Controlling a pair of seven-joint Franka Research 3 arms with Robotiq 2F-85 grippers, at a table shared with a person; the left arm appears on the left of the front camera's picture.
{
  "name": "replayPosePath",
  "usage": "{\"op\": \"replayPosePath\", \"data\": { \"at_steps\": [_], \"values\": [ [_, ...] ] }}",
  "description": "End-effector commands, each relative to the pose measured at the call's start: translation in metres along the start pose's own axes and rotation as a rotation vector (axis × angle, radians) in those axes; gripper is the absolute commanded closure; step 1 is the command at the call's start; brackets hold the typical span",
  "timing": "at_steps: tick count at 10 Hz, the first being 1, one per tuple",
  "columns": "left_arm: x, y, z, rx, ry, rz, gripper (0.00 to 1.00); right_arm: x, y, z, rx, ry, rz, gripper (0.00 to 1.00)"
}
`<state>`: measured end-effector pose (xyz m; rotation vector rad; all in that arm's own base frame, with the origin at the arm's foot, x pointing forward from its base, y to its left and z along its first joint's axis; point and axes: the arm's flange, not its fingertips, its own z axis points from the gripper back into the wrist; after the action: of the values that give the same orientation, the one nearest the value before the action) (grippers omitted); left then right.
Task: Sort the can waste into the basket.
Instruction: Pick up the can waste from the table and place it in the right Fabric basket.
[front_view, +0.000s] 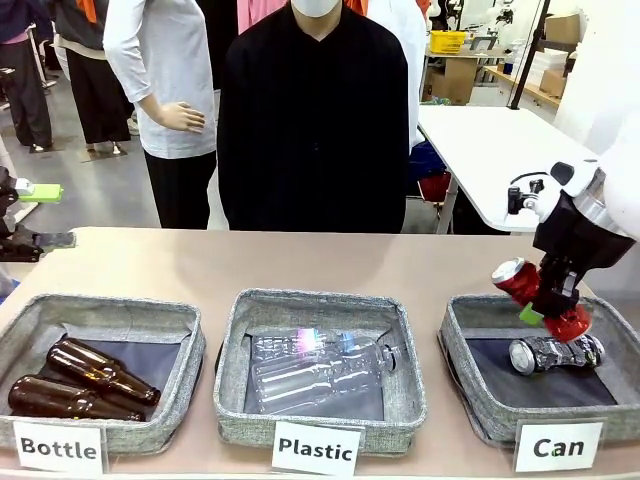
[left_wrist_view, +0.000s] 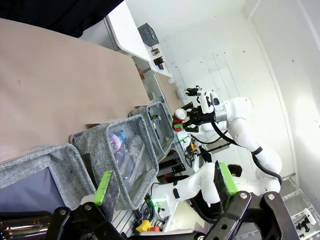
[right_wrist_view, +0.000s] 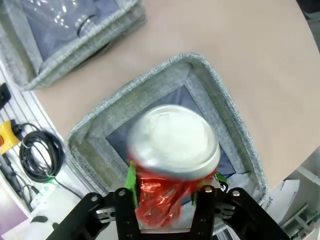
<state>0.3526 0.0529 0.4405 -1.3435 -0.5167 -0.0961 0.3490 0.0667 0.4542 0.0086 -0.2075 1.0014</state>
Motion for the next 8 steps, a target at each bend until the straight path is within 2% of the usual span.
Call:
{"op": "replayPosePath", "data": {
  "at_steps": [1, 2, 4, 6, 7, 8],
  "values": [
    [0.000, -0.004, 0.003, -0.007, 0.008, 0.008, 0.00, -0.015, 0.018, -0.016, -0.038, 0.023, -0.021, 0.11],
    [0.000, -0.004, 0.003, -0.007, 0.008, 0.008, 0.00, -0.014, 0.018, -0.017, -0.040, 0.027, -0.032, 0.00],
    [0.000, -0.004, 0.003, -0.007, 0.008, 0.008, 0.00, -0.013, 0.018, -0.016, -0.009, 0.008, -0.068, 0.00],
    [0.000, -0.004, 0.003, -0.007, 0.008, 0.008, 0.00, 0.002, 0.010, -0.011, 0.234, -0.056, -0.414, 0.00],
    [0.000, -0.004, 0.003, -0.007, 0.008, 0.008, 0.00, 0.004, 0.006, -0.005, 0.377, -0.125, -0.567, 0.00],
    [0.000, -0.004, 0.003, -0.007, 0.008, 0.008, 0.00, -0.005, 0.000, 0.006, 0.692, -0.315, -0.678, 0.00]
  ]
}}
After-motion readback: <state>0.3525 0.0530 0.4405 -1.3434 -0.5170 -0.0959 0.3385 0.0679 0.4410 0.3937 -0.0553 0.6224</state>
